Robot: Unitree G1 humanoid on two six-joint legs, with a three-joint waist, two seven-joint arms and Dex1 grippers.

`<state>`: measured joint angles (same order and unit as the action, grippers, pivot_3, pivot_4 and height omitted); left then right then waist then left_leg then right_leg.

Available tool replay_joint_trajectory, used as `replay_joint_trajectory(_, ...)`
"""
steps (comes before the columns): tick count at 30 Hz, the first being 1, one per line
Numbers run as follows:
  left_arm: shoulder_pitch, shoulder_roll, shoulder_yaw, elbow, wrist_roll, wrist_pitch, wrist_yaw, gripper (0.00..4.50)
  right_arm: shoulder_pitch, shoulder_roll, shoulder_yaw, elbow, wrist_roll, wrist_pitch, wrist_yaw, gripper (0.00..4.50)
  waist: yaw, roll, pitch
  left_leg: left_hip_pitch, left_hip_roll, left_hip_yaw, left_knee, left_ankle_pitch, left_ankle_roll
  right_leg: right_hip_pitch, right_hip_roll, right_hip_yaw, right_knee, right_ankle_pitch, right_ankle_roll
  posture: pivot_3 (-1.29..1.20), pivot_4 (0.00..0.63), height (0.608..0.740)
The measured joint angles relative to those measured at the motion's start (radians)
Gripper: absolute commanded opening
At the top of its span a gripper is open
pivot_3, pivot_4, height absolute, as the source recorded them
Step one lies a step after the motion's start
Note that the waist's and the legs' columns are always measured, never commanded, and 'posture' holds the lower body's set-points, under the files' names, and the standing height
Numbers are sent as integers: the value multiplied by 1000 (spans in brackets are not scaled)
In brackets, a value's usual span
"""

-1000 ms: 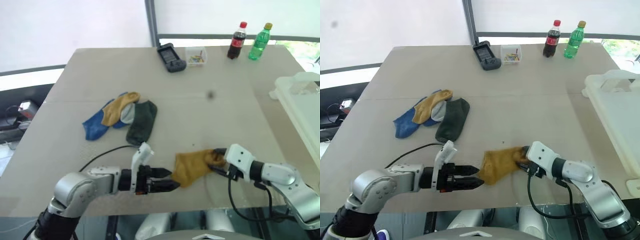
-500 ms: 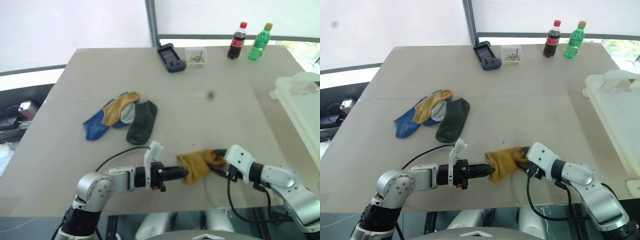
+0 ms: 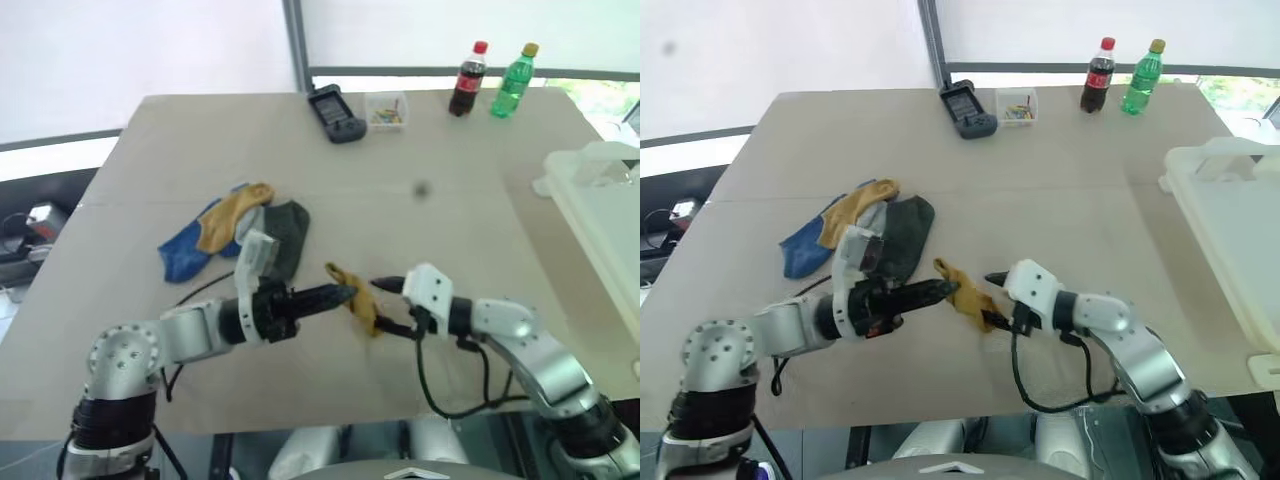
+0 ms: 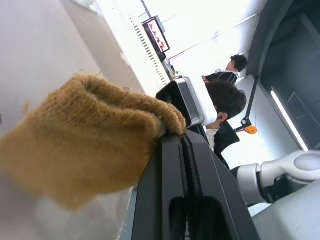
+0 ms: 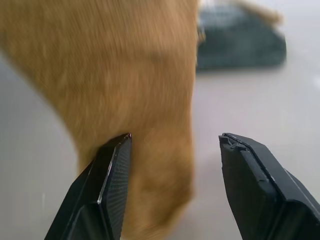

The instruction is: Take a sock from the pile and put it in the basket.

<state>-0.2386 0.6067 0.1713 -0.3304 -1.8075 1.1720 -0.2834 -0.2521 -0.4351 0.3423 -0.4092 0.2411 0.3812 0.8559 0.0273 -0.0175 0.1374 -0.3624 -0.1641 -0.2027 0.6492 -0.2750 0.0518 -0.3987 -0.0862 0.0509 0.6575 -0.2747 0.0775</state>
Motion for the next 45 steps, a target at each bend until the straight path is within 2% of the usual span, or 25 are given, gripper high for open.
replay_joint_trajectory(3, -60, -11, -69, 14, -30, -41, 98, 22, -24, -5, -7, 0, 43, 10, 33, 2831, 7, 0, 0, 0, -1, 1, 0, -1, 1, 0, 0, 1, -1, 0, 0, 0, 150, 740)
replay_joint_trajectory(6, -111, -69, -143, 52, -19, -71, 158, 22, 24, -63, -49, -9, 98, 47, 57, 2831, 13, 0, 0, -2, -1, 0, 1, -1, 1, 0, -1, 0, -2, 0, 0, 0, 150, 740)
replay_joint_trajectory(9, -165, -109, -204, 90, 43, -77, 199, 22, 71, -112, -79, -41, 110, 72, 50, 2831, 11, -1, 0, -1, -1, 2, 1, -1, 1, 0, 0, 2, 0, 0, 0, 0, 150, 740)
replay_joint_trajectory(17, -227, -183, -404, 301, 443, -35, 132, 22, 330, -382, -211, -122, -39, 40, 6, 2831, 15, -1, 0, -2, -1, 4, 2, -1, 1, -3, 0, 4, 2, 0, 0, 0, 150, 740)
replay_joint_trajectory(19, -268, -226, -441, 359, 552, -45, 71, 22, 429, -436, -285, -161, -74, 26, -6, 2831, 21, -1, 0, -3, -2, 4, 2, -1, 1, -3, 0, 3, 2, 0, 0, 0, 150, 740)
replay_joint_trajectory(21, -303, -261, -459, 397, 640, -71, 16, 22, 470, -428, -354, -196, -69, 33, -25, 2831, 21, -2, 0, -2, -1, 5, 3, -1, 1, -2, -1, 4, 2, 0, 1, 0, 150, 740)
replay_joint_trajectory(22, -316, -277, -468, 414, 688, -87, -20, 464, 483, -410, -390, -226, -49, 46, -38, 2831, 18, -2, 0, -2, -1, 6, 3, -1, 1, -2, -1, 4, 2, 0, 1, 0, 150, 740)
replay_joint_trajectory(24, -319, -295, -483, 424, 722, -101, -51, 769, 486, -401, -408, -257, -31, 54, -48, 2831, 12, -2, 0, -2, 0, 6, 3, -1, 1, -2, 0, 5, 2, 0, 1, 0, 150, 740)
replay_joint_trajectory(25, -319, -303, -490, 424, 755, -117, -93, 1329, 488, -382, -425, -279, -16, 76, -62, 2831, 12, -3, 1, -2, 0, 5, 2, -1, 1, -2, 0, 4, 2, 0, 1, 0, 150, 740)
replay_joint_trajectory(28, -318, -311, -486, 406, 818, -157, -169, 1779, 453, -326, -436, -338, 19, 123, -119, 2831, 12, -4, 1, -3, 0, 5, 2, -1, 1, -3, 0, 4, 2, 0, 1, 0, 150, 740)
replay_joint_trajectory(32, -259, -202, -464, 276, 875, -188, -291, 1779, 387, -261, -415, -357, 62, 214, -178, 2831, 4, -5, 3, -3, 1, 5, 1, -1, 1, -3, 0, 5, 1, 0, 1, 0, 150, 740)
replay_joint_trajectory(34, -251, -183, -450, 248, 875, -188, -316, 1779, 378, -257, -404, -357, 72, 240, -190, 2831, 10, -5, 3, -3, 0, 5, 1, -1, 1, -3, 0, 4, 1, 0, 0, 0, 150, 740)
replay_joint_trajectory(35, -222, -126, -446, 171, 892, -195, -359, 1779, 323, -244, -369, -353, 88, 269, -189, 2831, 13, -7, 4, -4, 0, 4, 2, -1, 1, -4, 0, 3, 1, 0, 0, 0, 150, 740)
replay_joint_trajectory(39, -185, -107, -438, 89, 904, -198, -397, 1779, 242, -245, -317, -328, 101, 269, -170, 2831, 15, -6, 4, -4, 0, 4, 1, -1, 1, -4, 0, 3, 0, 0, 0, 0, 150, 740)
replay_joint_trajectory(44, -153, -98, -479, 87, 1013, -232, -430, 1779, 132, -244, -200, -145, 16, 179, -152, 2831, 11, -6, 4, -3, 0, 5, 1, -1, 1, -4, 0, 3, 1, 0, 0, 0, 150, 740)
replay_joint_trajectory(45, -153, -96, -503, 101, 1047, -244, -438, 1892, 111, -233, -179, -97, -8, 157, -155, 2587, 11, -6, 4, -3, 0, 4, 1, -1, 1, -4, 0, 3, 1, 0, 0, 0, 150, 740)
